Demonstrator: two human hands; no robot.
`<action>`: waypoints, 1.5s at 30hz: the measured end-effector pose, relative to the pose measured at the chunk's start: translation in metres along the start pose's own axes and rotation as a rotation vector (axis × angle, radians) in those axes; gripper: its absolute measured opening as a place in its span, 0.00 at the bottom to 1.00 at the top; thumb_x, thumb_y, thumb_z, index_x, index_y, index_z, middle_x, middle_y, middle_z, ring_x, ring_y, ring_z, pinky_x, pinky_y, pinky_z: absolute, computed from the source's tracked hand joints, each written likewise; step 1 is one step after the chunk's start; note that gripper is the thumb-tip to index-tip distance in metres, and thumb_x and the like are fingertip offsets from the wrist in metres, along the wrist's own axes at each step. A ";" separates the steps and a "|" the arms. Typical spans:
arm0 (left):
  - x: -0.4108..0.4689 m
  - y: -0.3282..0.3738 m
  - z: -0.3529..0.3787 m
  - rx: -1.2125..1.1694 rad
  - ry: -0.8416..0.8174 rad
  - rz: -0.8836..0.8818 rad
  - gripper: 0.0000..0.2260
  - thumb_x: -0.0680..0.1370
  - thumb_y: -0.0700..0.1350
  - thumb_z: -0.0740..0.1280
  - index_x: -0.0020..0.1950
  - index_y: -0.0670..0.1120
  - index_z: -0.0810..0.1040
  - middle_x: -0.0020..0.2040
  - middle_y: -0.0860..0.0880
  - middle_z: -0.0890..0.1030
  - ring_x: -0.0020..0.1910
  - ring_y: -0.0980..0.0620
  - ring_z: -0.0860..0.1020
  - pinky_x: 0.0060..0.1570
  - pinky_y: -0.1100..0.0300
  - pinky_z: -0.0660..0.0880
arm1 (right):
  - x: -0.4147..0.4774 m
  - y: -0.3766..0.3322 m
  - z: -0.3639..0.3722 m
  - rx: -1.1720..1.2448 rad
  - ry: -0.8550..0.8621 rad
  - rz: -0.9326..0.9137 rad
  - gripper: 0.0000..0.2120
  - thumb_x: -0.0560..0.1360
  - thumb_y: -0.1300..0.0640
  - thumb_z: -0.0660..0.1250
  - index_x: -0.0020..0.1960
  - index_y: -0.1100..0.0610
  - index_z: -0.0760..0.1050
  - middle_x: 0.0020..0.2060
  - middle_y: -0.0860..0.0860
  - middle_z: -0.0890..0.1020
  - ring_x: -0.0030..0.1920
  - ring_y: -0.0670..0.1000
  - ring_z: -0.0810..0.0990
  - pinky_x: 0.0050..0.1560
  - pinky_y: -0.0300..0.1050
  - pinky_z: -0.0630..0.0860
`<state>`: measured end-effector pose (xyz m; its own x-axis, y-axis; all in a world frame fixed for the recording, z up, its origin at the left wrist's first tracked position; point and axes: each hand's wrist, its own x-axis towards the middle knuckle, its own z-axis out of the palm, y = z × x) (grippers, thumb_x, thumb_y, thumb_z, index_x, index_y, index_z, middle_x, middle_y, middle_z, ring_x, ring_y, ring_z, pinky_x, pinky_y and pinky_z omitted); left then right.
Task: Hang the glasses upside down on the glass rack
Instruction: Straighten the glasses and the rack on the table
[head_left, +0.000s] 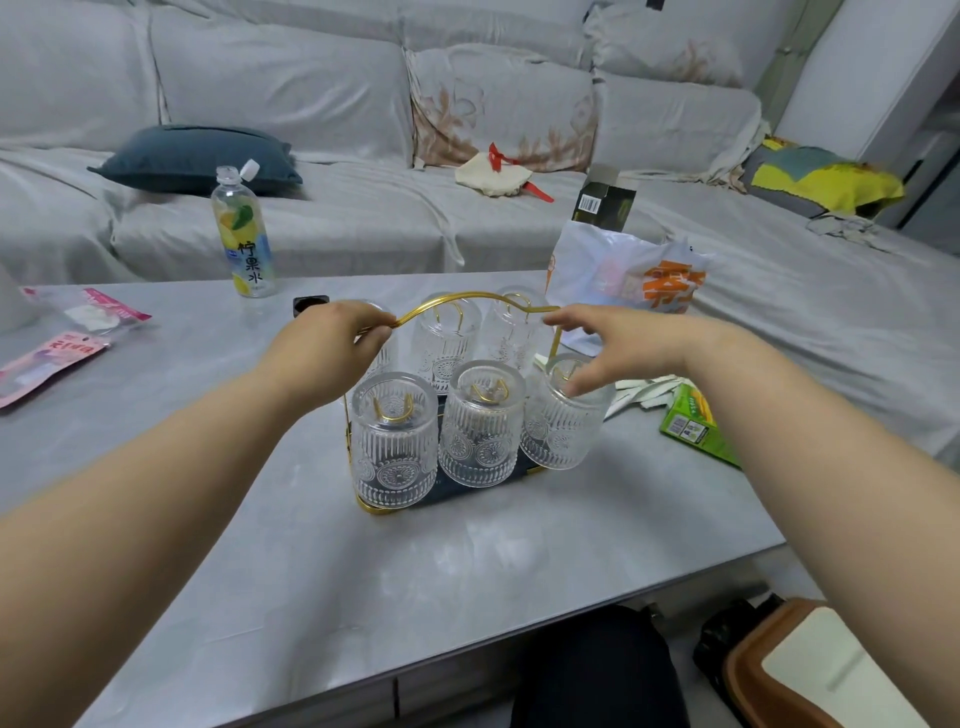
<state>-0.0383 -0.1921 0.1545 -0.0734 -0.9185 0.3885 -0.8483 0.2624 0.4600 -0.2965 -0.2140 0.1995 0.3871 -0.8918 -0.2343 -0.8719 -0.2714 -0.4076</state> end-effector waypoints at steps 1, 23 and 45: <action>0.000 0.002 0.001 -0.009 -0.013 -0.010 0.11 0.76 0.41 0.59 0.55 0.44 0.76 0.58 0.44 0.79 0.55 0.42 0.75 0.50 0.53 0.70 | -0.004 0.008 0.000 0.016 0.026 0.027 0.36 0.66 0.53 0.71 0.68 0.47 0.57 0.69 0.50 0.64 0.67 0.50 0.63 0.60 0.41 0.60; -0.001 0.009 0.008 -0.061 0.032 -0.071 0.11 0.76 0.39 0.59 0.56 0.42 0.76 0.60 0.42 0.78 0.59 0.43 0.73 0.50 0.62 0.63 | 0.004 0.037 0.028 0.123 0.115 0.011 0.37 0.66 0.57 0.72 0.68 0.49 0.56 0.69 0.52 0.64 0.66 0.53 0.66 0.63 0.50 0.69; -0.002 0.008 0.009 -0.052 0.039 -0.055 0.11 0.76 0.40 0.59 0.56 0.43 0.76 0.57 0.42 0.79 0.55 0.42 0.74 0.43 0.62 0.62 | 0.015 0.029 0.014 0.004 0.059 0.041 0.34 0.68 0.53 0.70 0.68 0.50 0.57 0.68 0.53 0.65 0.62 0.51 0.68 0.59 0.43 0.63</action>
<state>-0.0497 -0.1912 0.1505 -0.0057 -0.9199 0.3921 -0.8221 0.2275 0.5219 -0.3117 -0.2300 0.1715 0.3328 -0.9218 -0.1987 -0.8854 -0.2329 -0.4023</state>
